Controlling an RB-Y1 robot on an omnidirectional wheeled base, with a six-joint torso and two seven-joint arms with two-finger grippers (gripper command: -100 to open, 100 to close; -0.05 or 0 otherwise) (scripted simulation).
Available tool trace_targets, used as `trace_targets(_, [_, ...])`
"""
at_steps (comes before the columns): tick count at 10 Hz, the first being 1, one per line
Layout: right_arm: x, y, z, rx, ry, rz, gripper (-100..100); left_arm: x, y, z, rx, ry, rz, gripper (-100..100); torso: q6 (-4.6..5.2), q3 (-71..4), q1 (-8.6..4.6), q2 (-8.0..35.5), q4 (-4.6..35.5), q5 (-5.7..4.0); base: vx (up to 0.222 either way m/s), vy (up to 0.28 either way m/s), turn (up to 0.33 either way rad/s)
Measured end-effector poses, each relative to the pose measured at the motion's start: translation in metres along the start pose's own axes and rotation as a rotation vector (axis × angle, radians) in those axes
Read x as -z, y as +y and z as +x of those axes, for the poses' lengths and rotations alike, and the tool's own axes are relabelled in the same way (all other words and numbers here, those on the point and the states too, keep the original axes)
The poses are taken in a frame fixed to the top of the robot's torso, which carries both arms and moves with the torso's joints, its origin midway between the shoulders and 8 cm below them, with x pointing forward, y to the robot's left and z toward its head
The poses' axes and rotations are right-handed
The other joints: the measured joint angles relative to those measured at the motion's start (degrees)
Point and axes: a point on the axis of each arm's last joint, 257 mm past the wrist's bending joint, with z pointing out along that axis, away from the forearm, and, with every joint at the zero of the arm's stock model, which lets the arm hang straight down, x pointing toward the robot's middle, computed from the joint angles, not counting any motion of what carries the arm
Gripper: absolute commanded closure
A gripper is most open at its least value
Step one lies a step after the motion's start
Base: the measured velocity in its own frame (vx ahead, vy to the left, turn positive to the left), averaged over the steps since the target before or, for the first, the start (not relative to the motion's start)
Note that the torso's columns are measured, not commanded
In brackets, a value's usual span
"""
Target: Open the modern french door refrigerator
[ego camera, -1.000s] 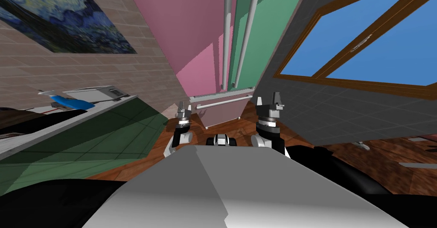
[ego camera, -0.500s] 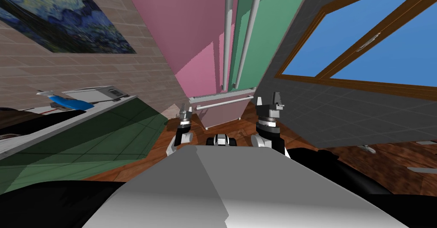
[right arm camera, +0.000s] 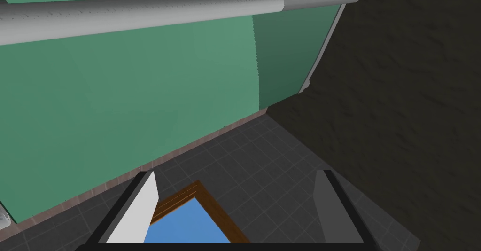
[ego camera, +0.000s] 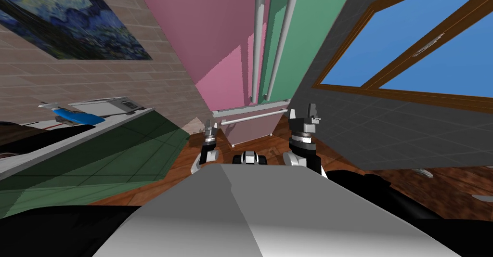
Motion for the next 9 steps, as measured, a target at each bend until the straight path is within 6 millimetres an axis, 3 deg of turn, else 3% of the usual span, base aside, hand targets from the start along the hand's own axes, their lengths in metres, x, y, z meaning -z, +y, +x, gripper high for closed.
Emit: trace_targets(9, [0.000,0.000,0.000,0.000,0.000,0.000,0,0.023,0.058,-0.009,0.006,-0.042,-0.057,-100,0.00,-0.02,-0.02,-0.03,-0.01,-0.01,0.049,-0.006,0.017])
